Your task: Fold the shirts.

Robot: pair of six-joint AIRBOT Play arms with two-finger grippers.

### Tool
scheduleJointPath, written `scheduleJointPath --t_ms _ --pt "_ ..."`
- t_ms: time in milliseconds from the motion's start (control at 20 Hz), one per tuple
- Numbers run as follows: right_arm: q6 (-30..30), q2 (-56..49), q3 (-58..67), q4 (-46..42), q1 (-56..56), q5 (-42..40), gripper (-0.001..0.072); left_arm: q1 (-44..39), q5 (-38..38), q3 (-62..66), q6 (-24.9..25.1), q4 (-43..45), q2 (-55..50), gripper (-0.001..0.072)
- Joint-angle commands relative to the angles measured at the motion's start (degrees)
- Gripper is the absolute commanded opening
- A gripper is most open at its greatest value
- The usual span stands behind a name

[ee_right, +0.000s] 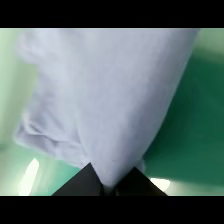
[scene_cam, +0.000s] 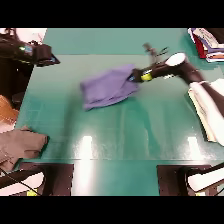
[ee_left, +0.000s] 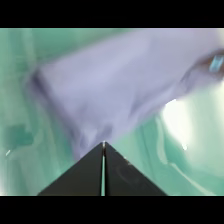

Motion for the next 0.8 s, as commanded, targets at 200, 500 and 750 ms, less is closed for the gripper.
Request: scheduleJointPath --t_ms 200,500,750 --pt "-0.09 12.04 0.2 -6.73 -30.58 3.72 0.0013 -14.1 11.67 0.04 0.02 -0.04 0.02 0.0026" --pt "-0.96 12.66 0.22 -5.33 -47.69 1.03 0.0013 -18.1 18.49 0.04 0.02 0.24 0.02 0.0026" --pt "-3.3 12.66 4.79 0.02 -50.95 0.28 0.0012 -18.1 18.4 0.04 -0.02 0.5 0.02 0.0026"
